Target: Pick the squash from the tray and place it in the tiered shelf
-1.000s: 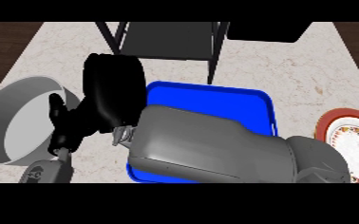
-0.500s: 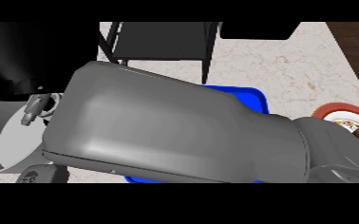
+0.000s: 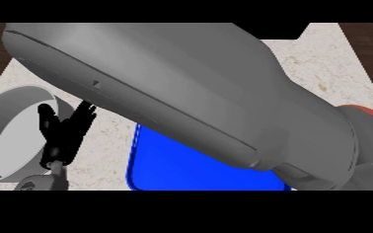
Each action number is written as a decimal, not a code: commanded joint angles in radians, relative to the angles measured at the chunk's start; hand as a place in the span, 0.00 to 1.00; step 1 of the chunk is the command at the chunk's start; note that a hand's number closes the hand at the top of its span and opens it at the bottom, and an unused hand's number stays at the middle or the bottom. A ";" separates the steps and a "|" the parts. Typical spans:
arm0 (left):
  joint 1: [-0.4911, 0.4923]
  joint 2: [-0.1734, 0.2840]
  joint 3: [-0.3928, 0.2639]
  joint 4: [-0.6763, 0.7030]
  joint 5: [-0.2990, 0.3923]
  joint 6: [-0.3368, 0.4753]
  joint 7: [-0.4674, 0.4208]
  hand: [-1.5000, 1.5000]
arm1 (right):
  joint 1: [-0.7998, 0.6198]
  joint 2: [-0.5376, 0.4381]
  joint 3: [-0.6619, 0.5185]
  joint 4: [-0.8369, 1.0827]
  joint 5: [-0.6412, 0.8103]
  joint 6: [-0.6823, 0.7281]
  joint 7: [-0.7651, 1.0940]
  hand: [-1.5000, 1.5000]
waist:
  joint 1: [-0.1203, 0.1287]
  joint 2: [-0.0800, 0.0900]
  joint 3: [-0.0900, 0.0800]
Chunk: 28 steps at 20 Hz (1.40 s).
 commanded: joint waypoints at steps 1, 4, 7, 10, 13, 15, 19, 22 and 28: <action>0.017 -0.025 -0.023 0.007 -0.016 0.011 0.010 0.50 | -0.060 -0.031 -0.084 0.119 -0.012 0.062 0.019 1.00 | 0.004 0.007 -0.002; 0.002 -0.006 0.001 0.006 -0.004 -0.006 0.006 0.50 | -0.059 -0.010 -0.112 0.185 -0.007 0.051 -0.033 1.00 | 0.007 0.008 -0.002; -0.017 -0.021 0.003 0.064 -0.009 -0.006 -0.017 0.50 | -0.028 -0.038 -0.141 0.216 -0.046 0.115 -0.136 1.00 | 0.000 0.011 -0.002; -0.012 -0.001 0.012 0.021 0.006 -0.021 0.026 0.50 | -0.013 -0.028 -0.153 0.253 -0.039 0.132 -0.193 1.00 | 0.001 0.009 -0.002; 0.014 -0.033 -0.014 0.006 -0.023 0.001 -0.006 0.50 | -0.068 -0.060 -0.192 0.349 -0.039 0.166 -0.265 1.00 | 0.015 0.013 -0.002; 0.002 -0.016 -0.003 0.023 -0.027 -0.010 -0.016 0.50 | -0.020 0.012 -0.164 0.396 0.004 0.088 -0.286 1.00 | 0.017 0.015 -0.003; -0.018 -0.033 -0.006 0.003 -0.022 0.005 0.027 0.50 | -0.029 -0.051 -0.211 0.474 0.004 0.104 -0.395 1.00 | 0.023 0.017 -0.002; 0.016 -0.036 -0.001 0.040 -0.030 -0.009 -0.035 0.50 | -0.011 -0.022 -0.218 0.510 0.022 0.059 -0.416 1.00 | 0.021 0.018 -0.003; -0.038 -0.040 -0.013 0.014 -0.033 -0.002 0.037 0.50 | 0.021 -0.004 -0.226 0.584 0.058 -0.020 -0.525 1.00 | 0.026 0.020 -0.002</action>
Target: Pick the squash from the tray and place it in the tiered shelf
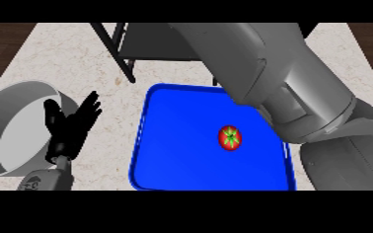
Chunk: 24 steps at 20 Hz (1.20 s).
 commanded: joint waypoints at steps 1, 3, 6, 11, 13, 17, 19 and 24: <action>0.062 -0.021 -0.023 -0.030 -0.005 0.000 0.008 0.50 | 0.021 -0.023 -0.026 0.039 0.005 -0.017 -0.092 1.00 | 0.004 0.000 -0.003; 0.007 -0.005 0.000 0.012 0.003 -0.014 0.003 0.50 | -0.021 -0.009 -0.034 0.054 0.016 -0.031 -0.086 1.00 | 0.002 0.002 -0.004; -0.005 0.004 0.002 -0.007 0.000 -0.006 0.040 0.50 | -0.010 0.003 -0.057 0.088 0.007 -0.040 -0.128 1.00 | 0.012 0.007 -0.004; 0.021 0.002 0.015 0.009 0.007 -0.027 -0.004 0.50 | -0.003 0.001 -0.073 0.112 0.013 -0.009 -0.161 1.00 | 0.003 0.002 -0.004; 0.019 0.015 0.030 0.022 0.019 -0.033 0.020 0.50 | -0.057 -0.002 -0.027 0.131 0.060 0.059 -0.122 1.00 | 0.001 0.000 -0.004; -0.012 -0.032 0.000 0.017 -0.030 0.028 -0.001 0.50 | -0.019 -0.028 -0.154 0.100 -0.033 -0.133 -0.105 0.00 | -0.002 0.004 -0.004; 0.028 -0.018 -0.003 0.020 -0.031 0.007 -0.005 0.50 | 0.011 -0.005 -0.171 0.082 -0.038 -0.235 -0.114 0.00 | -0.002 0.002 -0.003; 0.041 -0.009 0.015 -0.002 -0.003 -0.026 -0.023 0.50 | 0.017 -0.027 -0.270 0.037 -0.120 -0.266 -0.185 0.00 | 0.005 0.003 -0.003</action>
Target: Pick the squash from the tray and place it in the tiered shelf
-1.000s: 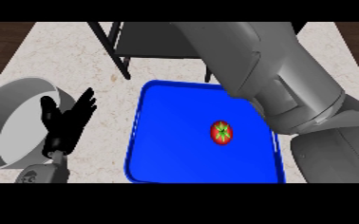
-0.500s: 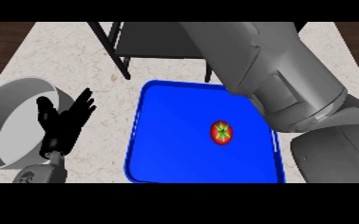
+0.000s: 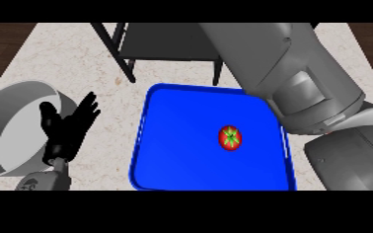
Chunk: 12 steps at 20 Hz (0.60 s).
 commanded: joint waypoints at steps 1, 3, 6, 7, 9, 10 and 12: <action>0.014 -0.029 -0.024 0.008 -0.018 0.024 0.026 0.50 | 0.008 -0.001 -0.092 -0.055 -0.075 -0.077 -0.033 0.00 | -0.005 -0.001 -0.002; 0.024 -0.001 -0.012 -0.039 -0.001 0.002 0.053 0.50 | -0.008 0.003 -0.117 -0.066 -0.089 -0.114 -0.032 0.00 | 0.001 -0.004 -0.002; -0.003 0.003 -0.007 0.029 -0.016 -0.007 0.013 0.50 | -0.031 -0.027 -0.172 -0.088 -0.128 -0.137 -0.056 0.00 | -0.003 0.002 -0.003; 0.012 -0.022 -0.012 0.039 -0.003 -0.011 0.004 0.50 | 0.008 -0.052 -0.192 -0.097 -0.144 -0.136 -0.095 0.00 | -0.007 0.002 -0.003; 0.008 -0.024 -0.015 0.029 -0.013 0.000 0.007 0.50 | -0.053 -0.066 -0.197 -0.086 -0.127 -0.205 -0.032 0.00 | -0.010 -0.003 -0.003; 0.024 -0.001 0.002 -0.022 -0.005 0.005 0.037 0.50 | -0.002 -0.063 -0.187 -0.095 -0.110 -0.250 -0.080 0.00 | -0.010 -0.006 -0.002; -0.001 -0.028 -0.005 0.037 -0.037 0.037 0.000 0.50 | -0.021 -0.085 -0.178 -0.063 -0.083 -0.281 -0.059 0.00 | -0.015 -0.002 -0.003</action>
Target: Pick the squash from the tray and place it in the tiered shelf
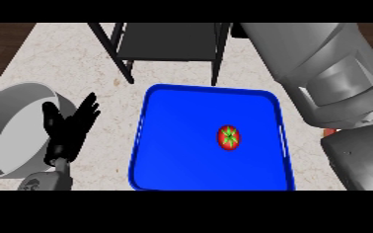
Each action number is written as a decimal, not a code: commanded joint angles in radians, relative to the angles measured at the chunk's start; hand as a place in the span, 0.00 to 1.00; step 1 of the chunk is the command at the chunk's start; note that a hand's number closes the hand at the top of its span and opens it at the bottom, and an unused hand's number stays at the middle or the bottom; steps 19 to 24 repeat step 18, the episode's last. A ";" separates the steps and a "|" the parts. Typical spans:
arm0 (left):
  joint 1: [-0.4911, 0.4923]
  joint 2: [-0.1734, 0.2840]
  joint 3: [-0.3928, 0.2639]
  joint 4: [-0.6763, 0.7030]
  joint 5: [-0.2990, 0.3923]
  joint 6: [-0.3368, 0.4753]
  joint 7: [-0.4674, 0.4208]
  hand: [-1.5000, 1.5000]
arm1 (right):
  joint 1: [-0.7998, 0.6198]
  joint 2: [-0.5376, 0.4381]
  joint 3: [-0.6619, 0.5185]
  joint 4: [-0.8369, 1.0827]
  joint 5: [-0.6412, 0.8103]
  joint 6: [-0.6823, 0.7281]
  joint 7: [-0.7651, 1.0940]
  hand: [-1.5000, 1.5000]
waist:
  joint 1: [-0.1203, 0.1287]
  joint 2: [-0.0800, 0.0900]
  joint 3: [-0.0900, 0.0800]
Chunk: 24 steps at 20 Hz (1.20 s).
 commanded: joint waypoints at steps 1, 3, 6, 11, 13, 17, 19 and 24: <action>0.012 -0.024 -0.005 0.019 -0.010 0.023 0.009 0.50 | 0.018 -0.046 0.010 0.009 0.043 -0.096 0.014 0.00 | -0.019 -0.005 -0.003; -0.020 -0.004 0.021 0.037 0.001 0.019 0.025 0.50 | 0.030 -0.058 0.006 0.007 0.047 -0.124 0.065 0.00 | -0.031 -0.008 -0.003; 0.001 0.011 0.028 0.032 0.012 -0.007 0.015 0.50 | 0.003 -0.190 -0.032 -0.011 0.031 -0.093 0.090 0.00 | -0.034 -0.009 -0.002; 0.026 0.000 0.035 0.084 0.002 -0.013 -0.042 0.50 | 0.155 -0.221 -0.063 -0.176 -0.016 -0.078 0.071 0.00 | -0.061 -0.017 -0.002; 0.038 -0.019 0.022 0.024 0.007 0.011 0.012 0.50 | 0.215 -0.242 -0.036 -0.237 -0.014 0.006 0.120 0.00 | -0.070 -0.023 -0.001; 0.043 0.011 0.062 0.008 0.035 -0.012 0.012 0.50 | 0.354 -0.294 -0.048 -0.435 -0.066 0.086 0.104 0.00 | -0.068 -0.023 -0.001; 0.025 0.002 0.037 -0.015 0.002 0.026 0.056 0.50 | 0.369 -0.309 -0.051 -0.475 -0.079 0.114 0.136 0.00 | -0.070 -0.024 0.000; 0.025 0.002 0.037 -0.015 0.002 0.026 0.056 0.50 | 0.369 -0.309 -0.051 -0.475 -0.079 0.114 0.136 0.00 | -0.070 -0.024 0.000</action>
